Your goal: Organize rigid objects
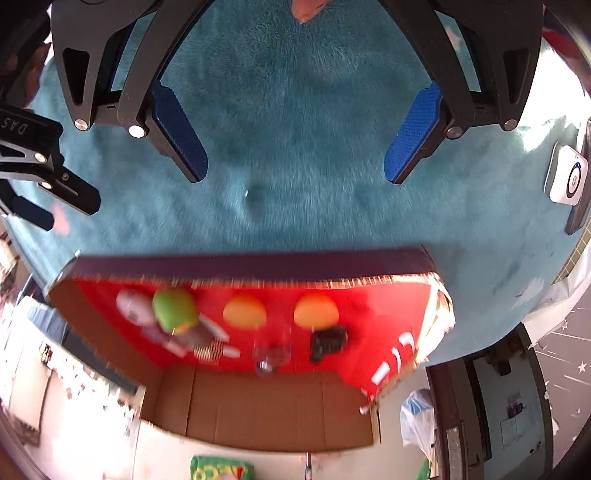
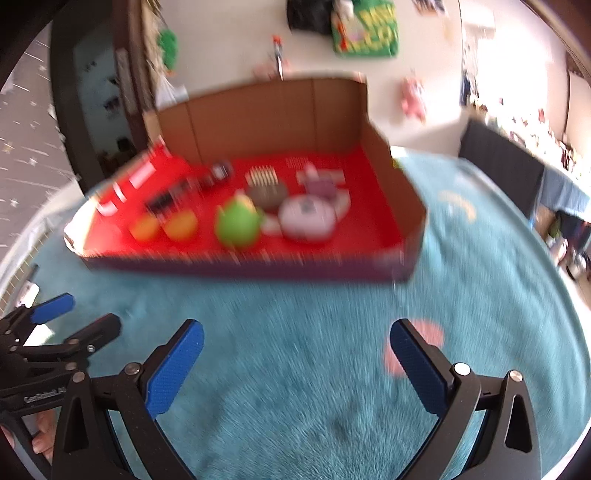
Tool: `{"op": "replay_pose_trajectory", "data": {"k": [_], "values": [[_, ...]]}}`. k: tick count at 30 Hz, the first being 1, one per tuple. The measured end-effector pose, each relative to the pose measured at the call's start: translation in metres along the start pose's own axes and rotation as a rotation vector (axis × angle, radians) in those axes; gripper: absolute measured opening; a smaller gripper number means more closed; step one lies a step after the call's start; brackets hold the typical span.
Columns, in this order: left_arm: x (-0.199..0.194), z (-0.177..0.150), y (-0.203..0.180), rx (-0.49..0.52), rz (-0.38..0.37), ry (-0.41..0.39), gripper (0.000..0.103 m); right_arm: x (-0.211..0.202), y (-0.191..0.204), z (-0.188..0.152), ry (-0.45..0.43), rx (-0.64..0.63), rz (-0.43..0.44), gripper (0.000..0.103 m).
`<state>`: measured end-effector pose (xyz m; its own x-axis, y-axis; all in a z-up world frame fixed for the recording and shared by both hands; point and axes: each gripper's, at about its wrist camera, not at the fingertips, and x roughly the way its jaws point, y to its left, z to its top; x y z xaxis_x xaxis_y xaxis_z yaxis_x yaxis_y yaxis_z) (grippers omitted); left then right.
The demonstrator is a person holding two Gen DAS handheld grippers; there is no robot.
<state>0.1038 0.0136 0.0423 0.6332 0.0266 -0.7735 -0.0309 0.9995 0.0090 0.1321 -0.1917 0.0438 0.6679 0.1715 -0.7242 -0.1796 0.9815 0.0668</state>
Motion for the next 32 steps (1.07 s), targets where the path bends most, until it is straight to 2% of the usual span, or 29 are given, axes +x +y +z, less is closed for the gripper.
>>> {"op": "replay_pose_trajectory", "data": {"k": [5,6,9,32], "values": [[0.006,-0.002,-0.002,-0.003,0.021,0.014,0.099,0.021,-0.005,-0.008,0.09,0.018,-0.041,0.103],[0.006,-0.002,-0.002,-0.006,0.027,0.016,0.102,0.021,-0.003,-0.009,0.083,0.002,-0.055,0.103],[0.007,-0.003,0.002,-0.03,0.015,0.021,0.103,0.022,0.001,-0.012,0.085,-0.014,-0.08,0.103],[0.01,-0.001,0.004,-0.04,0.008,0.019,0.103,0.019,-0.004,-0.013,0.08,0.01,-0.079,0.103]]}}
